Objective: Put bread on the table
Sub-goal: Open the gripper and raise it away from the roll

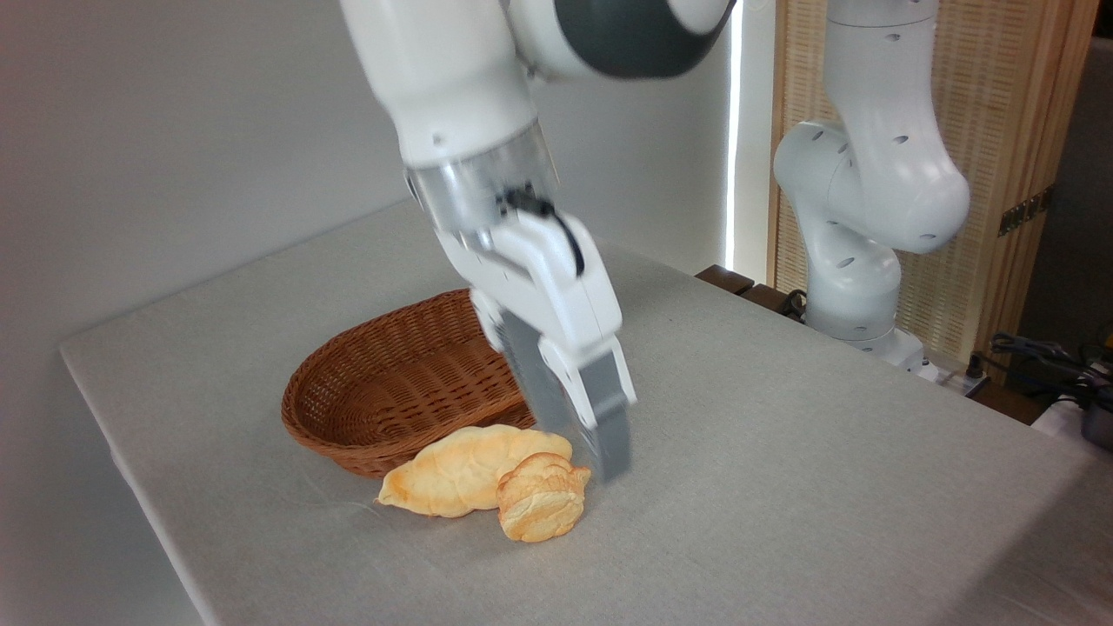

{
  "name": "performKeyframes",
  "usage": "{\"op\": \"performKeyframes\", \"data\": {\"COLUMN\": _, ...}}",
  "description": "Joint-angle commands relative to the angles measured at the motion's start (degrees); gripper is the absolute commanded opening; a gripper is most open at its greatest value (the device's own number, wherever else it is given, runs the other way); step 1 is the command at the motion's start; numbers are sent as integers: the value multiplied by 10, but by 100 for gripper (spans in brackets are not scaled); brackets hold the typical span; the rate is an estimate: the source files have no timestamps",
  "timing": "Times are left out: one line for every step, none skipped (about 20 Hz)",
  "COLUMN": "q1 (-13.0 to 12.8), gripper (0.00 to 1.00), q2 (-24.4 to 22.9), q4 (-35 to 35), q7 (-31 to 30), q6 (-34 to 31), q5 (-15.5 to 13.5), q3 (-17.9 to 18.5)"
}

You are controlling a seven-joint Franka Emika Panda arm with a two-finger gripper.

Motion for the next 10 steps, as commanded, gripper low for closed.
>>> {"op": "performKeyframes", "data": {"q1": 54, "gripper": 100, "q2": -6, "q4": 54, "q7": -78, "q6": -11, "q5": -61, "q3": -62}}
{"op": "performKeyframes", "data": {"q1": 63, "gripper": 100, "q2": -6, "q4": 64, "q7": -104, "q6": -16, "q5": -62, "q3": -81}}
{"op": "performKeyframes", "data": {"q1": 76, "gripper": 100, "q2": -6, "q4": 73, "q7": -125, "q6": -29, "q5": -63, "q3": -110}}
{"op": "performKeyframes", "data": {"q1": 91, "gripper": 100, "q2": -5, "q4": 85, "q7": -140, "q6": -48, "q5": -64, "q3": -138}}
{"op": "performKeyframes", "data": {"q1": 98, "gripper": 100, "q2": -4, "q4": 91, "q7": -148, "q6": -62, "q5": -68, "q3": -162}}
{"op": "performKeyframes", "data": {"q1": 99, "gripper": 100, "q2": -4, "q4": 95, "q7": -156, "q6": -68, "q5": -74, "q3": -174}}
{"op": "performKeyframes", "data": {"q1": 99, "gripper": 100, "q2": -4, "q4": 98, "q7": -168, "q6": -68, "q5": -85, "q3": -180}}
{"op": "performKeyframes", "data": {"q1": 99, "gripper": 100, "q2": -4, "q4": 99, "q7": -182, "q6": -68, "q5": -100, "q3": -184}}
{"op": "performKeyframes", "data": {"q1": 99, "gripper": 100, "q2": -3, "q4": 98, "q7": -193, "q6": -68, "q5": -115, "q3": -184}}
{"op": "performKeyframes", "data": {"q1": 97, "gripper": 100, "q2": -3, "q4": 97, "q7": -190, "q6": -68, "q5": -115, "q3": -186}}
